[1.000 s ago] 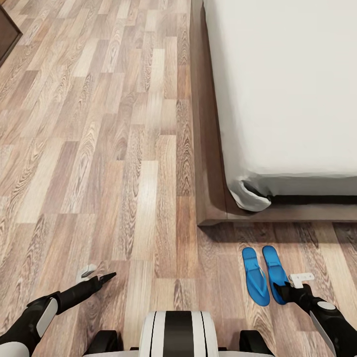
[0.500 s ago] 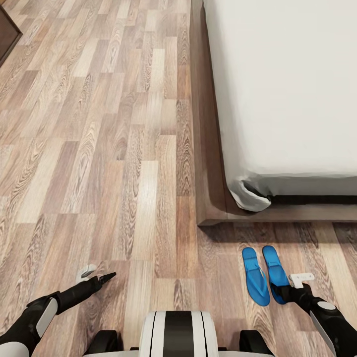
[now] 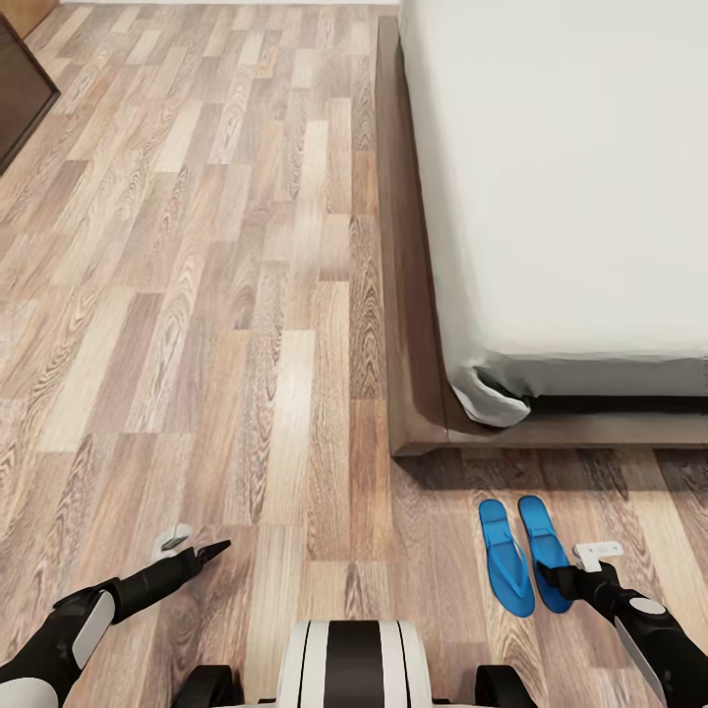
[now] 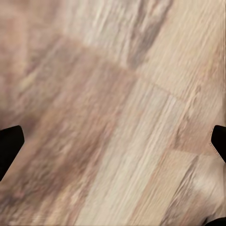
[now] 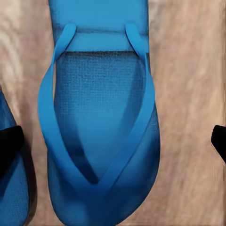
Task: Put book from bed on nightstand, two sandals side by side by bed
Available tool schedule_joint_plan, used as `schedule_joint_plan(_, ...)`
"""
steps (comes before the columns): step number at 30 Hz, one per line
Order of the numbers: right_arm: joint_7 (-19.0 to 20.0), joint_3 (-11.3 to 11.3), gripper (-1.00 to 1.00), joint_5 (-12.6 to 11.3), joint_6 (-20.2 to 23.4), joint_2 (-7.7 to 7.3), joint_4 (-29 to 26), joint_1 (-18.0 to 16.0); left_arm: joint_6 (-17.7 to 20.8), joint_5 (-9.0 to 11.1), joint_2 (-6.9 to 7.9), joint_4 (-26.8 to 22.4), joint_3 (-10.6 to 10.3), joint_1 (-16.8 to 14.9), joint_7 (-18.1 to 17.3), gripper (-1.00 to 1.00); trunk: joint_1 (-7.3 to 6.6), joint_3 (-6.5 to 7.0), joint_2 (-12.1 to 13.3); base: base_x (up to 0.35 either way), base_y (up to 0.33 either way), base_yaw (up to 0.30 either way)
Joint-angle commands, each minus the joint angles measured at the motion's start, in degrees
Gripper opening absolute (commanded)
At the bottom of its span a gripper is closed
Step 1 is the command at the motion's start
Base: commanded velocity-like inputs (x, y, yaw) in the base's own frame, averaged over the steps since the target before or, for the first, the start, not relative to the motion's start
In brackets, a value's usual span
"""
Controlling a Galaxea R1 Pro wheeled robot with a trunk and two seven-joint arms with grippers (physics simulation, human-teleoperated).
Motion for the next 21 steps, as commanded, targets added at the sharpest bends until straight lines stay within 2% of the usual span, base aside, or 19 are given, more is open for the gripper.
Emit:
schedule_joint_plan(1, 0.5, -0.3, 1.00, 0.0, 0.4, 0.03, -0.1, 0.0, 0.5, 0.3, -0.01, 0.0, 0.1, 0.0, -0.1, 1.00, -0.03, 0.20, 0.0, 0.000, 0.000, 0.000)
schedule_joint_plan(21, 0.9, -0.3, 1.00, -0.2, 0.8, 0.03, -0.2, 0.0, 0.4, 0.2, -0.40, 0.0, 0.0, 0.0, -0.2, 1.00, -0.55, 4.63, 0.3, 0.000, 0.000, 0.000)
